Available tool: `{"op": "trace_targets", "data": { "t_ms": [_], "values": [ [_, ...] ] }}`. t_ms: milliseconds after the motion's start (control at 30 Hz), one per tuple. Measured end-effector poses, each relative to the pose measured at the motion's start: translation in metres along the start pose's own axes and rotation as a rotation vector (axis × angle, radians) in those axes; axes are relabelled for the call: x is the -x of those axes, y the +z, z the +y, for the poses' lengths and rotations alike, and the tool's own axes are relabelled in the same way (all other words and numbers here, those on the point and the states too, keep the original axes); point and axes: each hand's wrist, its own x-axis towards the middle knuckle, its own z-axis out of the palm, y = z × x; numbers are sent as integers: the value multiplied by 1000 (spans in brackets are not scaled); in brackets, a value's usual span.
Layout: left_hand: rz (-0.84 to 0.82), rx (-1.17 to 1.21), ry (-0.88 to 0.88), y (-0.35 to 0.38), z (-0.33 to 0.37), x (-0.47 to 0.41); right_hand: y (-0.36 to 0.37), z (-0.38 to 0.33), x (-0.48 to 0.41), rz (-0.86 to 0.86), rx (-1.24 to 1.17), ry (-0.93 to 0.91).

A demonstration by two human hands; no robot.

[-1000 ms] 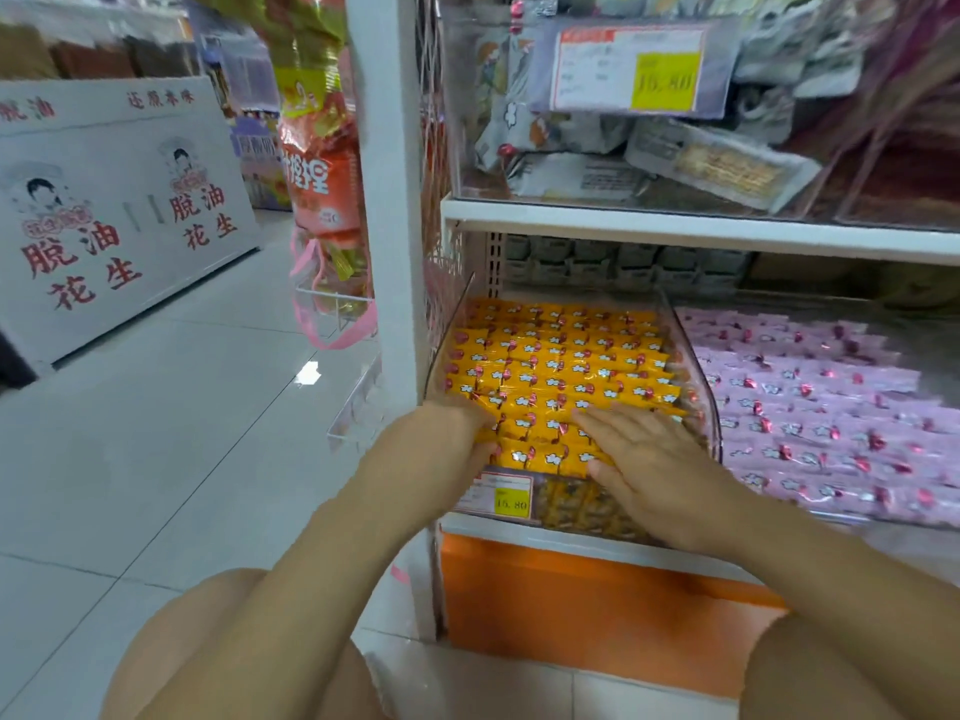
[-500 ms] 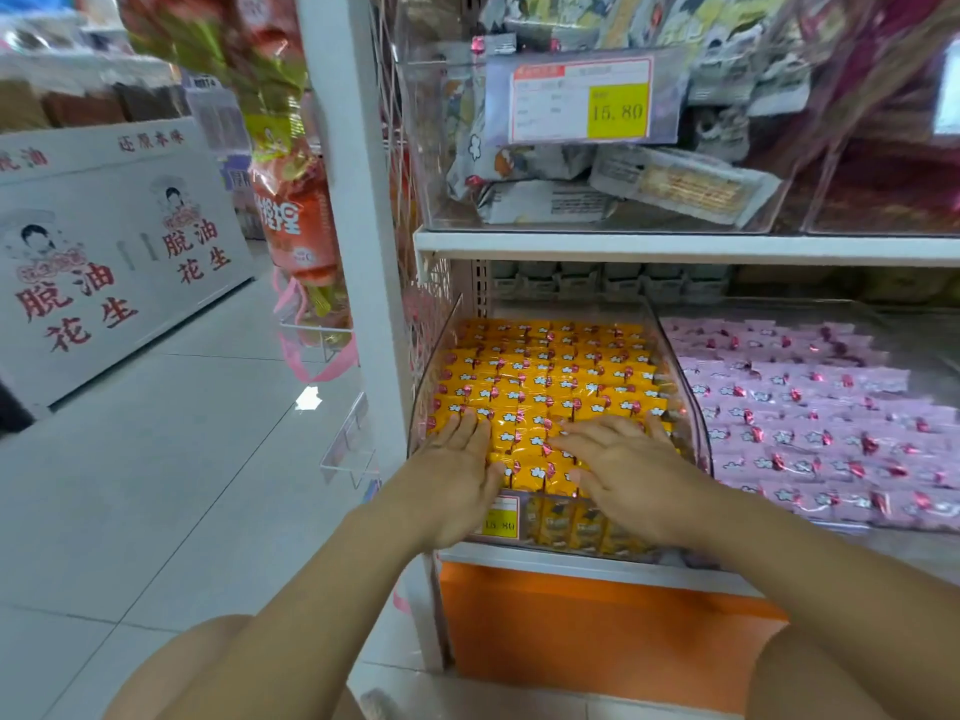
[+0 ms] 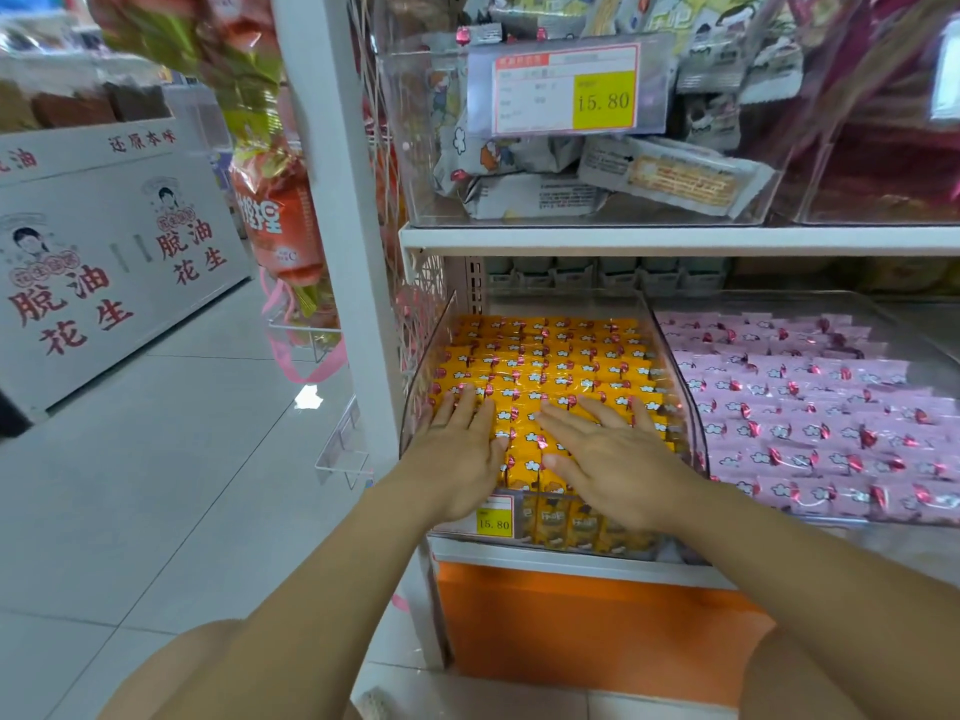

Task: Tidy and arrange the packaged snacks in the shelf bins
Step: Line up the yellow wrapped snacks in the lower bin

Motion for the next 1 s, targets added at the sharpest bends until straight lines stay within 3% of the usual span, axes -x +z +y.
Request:
{"op": "trace_targets", "data": {
  "t_ms": [433,600,700,833,1000],
  "values": [
    [-34,58,-78,3,10,5,-3,2,8,-23,-23,-9],
    [100,95,76,6,3,12,-2,0,20,12,-10,69],
    [57,157,93,4,1,9,2,1,14,-56,16,93],
    [16,13,61,5,4,0,2,2,4,-69,-42,103],
    [-56,-6,21,-5,12,-1,-9,0,9,-144,-39,95]
  ]
}}
